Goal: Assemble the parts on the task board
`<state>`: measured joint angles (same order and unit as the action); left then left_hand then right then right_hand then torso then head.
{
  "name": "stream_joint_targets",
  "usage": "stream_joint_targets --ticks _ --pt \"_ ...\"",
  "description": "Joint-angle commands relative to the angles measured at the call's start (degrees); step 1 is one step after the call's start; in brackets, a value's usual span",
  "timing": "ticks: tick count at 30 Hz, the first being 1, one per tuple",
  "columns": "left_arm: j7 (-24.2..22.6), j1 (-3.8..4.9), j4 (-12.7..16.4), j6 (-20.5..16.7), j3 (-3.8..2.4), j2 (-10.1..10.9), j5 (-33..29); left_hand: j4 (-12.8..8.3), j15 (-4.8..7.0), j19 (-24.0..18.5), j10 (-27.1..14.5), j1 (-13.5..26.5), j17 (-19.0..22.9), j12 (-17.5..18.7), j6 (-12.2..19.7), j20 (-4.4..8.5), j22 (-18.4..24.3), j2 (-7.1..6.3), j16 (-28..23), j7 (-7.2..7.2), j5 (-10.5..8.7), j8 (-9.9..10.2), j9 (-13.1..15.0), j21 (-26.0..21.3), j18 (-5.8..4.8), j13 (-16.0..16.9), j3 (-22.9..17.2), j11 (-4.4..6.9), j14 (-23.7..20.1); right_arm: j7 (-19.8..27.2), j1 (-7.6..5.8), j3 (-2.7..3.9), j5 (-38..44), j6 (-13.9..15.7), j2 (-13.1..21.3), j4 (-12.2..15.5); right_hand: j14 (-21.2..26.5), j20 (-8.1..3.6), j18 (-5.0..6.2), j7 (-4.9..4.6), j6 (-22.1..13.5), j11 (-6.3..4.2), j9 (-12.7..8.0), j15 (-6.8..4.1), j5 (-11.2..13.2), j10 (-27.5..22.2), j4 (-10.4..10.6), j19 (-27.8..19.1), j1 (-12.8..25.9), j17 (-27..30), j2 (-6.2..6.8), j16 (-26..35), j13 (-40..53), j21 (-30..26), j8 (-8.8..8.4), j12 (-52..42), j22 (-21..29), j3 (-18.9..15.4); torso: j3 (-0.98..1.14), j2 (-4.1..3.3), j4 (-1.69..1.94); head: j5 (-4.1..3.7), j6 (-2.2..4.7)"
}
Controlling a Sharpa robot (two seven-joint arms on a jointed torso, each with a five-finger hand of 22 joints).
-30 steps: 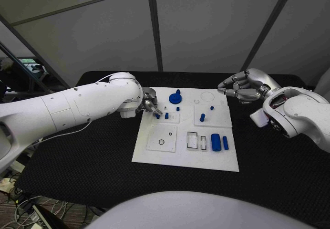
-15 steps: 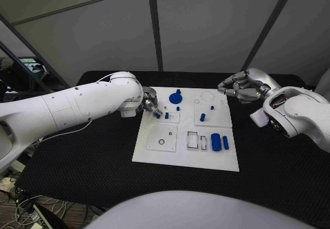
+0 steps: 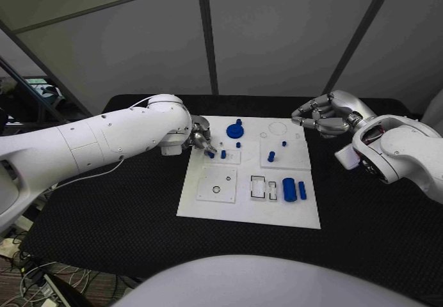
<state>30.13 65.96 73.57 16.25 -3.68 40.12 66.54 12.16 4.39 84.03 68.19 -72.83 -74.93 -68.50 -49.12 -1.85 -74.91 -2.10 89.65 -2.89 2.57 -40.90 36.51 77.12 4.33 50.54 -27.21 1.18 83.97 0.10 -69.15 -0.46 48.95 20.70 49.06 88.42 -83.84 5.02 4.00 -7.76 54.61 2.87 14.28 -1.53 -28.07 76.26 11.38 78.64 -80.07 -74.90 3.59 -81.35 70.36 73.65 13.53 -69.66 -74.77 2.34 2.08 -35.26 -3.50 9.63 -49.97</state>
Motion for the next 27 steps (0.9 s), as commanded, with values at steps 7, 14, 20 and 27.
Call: stream_joint_targets --ticks 7,14,20,27 --pt "0.50 -0.29 -0.22 2.56 0.71 -0.63 0.71 -5.14 0.28 1.69 0.04 -0.12 -15.07 0.20 -0.07 0.48 -7.42 -0.29 0.35 0.35 0.16 -0.16 0.03 0.18 -1.50 -0.06 -5.46 0.22 6.03 0.20 -0.09 0.03 -0.15 -0.38 0.07 0.28 -2.40 0.00 0.36 0.15 -0.36 -0.15 0.07 0.32 -0.06 0.40 0.10 0.58 -0.11 -4.91 -0.51 -0.23 0.06 0.19 0.24 -0.32 -0.07 0.20 -0.02 0.01 0.10 -0.18 -0.03" --pt "0.48 -0.30 -0.35 1.78 0.80 -0.93 0.95 -5.27 0.28 1.74 0.09 -0.10 -15.07 0.19 -0.06 0.48 -7.51 -0.40 0.35 0.36 0.16 -0.16 0.08 0.32 -1.53 -0.01 -5.71 0.23 6.03 0.23 -0.09 0.03 -0.15 -0.36 0.03 0.29 -2.40 0.00 0.36 0.15 -0.36 -0.15 0.07 0.32 -0.06 0.40 0.10 0.58 -0.11 -4.91 -0.51 -0.23 0.06 0.19 0.24 -0.32 -0.07 0.20 0.00 0.01 0.03 -0.15 -0.03" --pt "0.42 -0.30 -0.45 0.90 0.84 -1.20 0.98 -4.83 0.26 1.84 0.44 1.03 -15.07 -0.02 -0.35 0.47 -7.68 -0.89 0.35 0.34 0.15 -0.33 0.27 0.55 -1.59 0.29 -5.72 0.19 6.03 0.22 -0.09 0.03 -0.15 -0.32 0.04 0.30 -2.38 -0.02 0.38 0.15 -0.41 -0.15 0.12 0.31 -0.04 0.35 0.14 0.57 -0.10 -4.81 -0.52 -0.15 -0.06 0.12 0.25 -0.21 -0.01 0.25 0.01 0.00 0.01 -0.28 -0.03" --pt "0.34 -0.30 -0.58 0.02 0.87 -1.41 0.96 -2.86 0.33 2.04 1.03 4.54 -15.07 -0.43 -1.26 0.49 -7.97 -1.93 0.35 0.57 0.13 -0.68 0.59 0.94 -1.68 0.73 -3.55 0.31 6.03 0.20 -0.09 0.03 -0.15 -0.27 0.07 0.36 -2.38 -0.02 0.38 0.15 -0.41 -0.15 0.12 0.31 -0.04 0.35 0.14 0.57 -0.10 -4.81 -0.52 -0.15 -0.06 0.12 0.25 -0.21 -0.01 0.25 0.02 0.00 0.05 -0.36 -0.03"
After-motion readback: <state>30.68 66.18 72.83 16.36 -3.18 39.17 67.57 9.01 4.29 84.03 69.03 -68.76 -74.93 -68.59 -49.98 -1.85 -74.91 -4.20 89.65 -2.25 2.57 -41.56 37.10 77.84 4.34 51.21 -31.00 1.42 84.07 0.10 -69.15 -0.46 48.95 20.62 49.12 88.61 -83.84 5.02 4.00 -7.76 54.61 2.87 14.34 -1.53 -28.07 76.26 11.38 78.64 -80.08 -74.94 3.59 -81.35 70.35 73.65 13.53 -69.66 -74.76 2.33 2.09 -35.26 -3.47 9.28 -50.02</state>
